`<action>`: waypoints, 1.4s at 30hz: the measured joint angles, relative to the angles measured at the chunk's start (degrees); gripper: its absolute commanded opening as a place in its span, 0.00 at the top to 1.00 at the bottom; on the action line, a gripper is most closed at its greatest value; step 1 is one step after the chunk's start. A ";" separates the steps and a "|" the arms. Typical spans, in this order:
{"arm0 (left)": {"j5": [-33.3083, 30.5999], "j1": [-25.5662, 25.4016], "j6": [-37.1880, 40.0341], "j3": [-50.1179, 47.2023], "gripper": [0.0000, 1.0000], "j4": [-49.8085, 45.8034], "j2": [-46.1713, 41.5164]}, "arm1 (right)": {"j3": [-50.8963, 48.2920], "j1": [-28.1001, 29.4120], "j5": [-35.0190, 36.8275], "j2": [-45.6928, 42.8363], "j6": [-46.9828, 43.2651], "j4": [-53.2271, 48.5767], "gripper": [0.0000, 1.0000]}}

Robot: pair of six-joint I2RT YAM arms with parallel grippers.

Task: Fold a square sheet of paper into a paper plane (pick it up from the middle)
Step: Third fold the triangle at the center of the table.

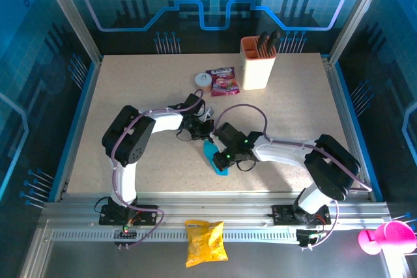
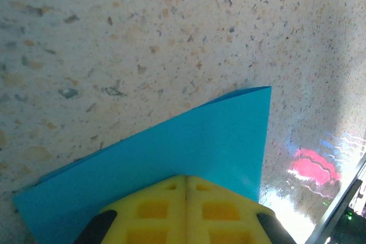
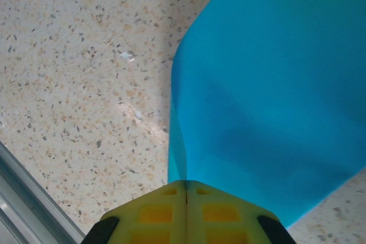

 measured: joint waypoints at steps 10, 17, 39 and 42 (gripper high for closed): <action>-0.17 -0.07 0.22 0.28 1.00 -0.33 0.11 | 0.66 -3.85 -1.03 0.00 -2.43 -0.74 1.00; -0.44 -0.28 1.14 0.39 1.00 -0.33 0.11 | 1.95 -5.79 -1.01 0.61 -4.09 -1.33 1.00; -0.55 -0.35 1.22 0.50 1.00 -0.48 0.11 | 1.95 -6.80 -1.92 5.66 -4.85 -0.50 1.00; -0.61 -0.39 1.22 0.50 1.00 -0.48 0.11 | 1.95 -7.15 -2.12 5.77 -4.85 -0.39 1.00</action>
